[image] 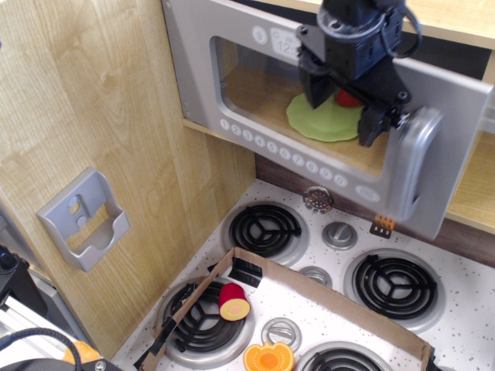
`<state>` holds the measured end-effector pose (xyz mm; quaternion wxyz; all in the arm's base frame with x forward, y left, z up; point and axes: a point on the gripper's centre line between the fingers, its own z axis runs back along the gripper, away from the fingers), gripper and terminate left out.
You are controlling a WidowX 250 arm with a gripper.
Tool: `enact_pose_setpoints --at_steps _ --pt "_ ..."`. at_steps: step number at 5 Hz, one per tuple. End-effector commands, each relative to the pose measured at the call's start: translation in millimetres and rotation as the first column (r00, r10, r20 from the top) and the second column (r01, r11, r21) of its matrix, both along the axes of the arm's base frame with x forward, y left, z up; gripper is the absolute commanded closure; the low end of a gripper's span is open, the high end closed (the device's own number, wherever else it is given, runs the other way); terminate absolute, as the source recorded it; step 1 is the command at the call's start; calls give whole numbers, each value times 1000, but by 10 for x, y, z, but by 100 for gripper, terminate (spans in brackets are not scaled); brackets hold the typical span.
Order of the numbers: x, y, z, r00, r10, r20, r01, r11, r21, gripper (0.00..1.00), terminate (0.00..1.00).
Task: Close microwave
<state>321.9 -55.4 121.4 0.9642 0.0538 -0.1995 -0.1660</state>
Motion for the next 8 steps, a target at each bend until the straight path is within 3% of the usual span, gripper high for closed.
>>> enact_pose_setpoints --at_steps 1,3,8 --pt "223 -57 256 997 -31 76 31 1000 3 0 0" --pt "250 -72 286 990 -18 140 18 1000 -2 0 0" --pt "252 -78 272 991 -19 129 20 1000 -11 0 0"
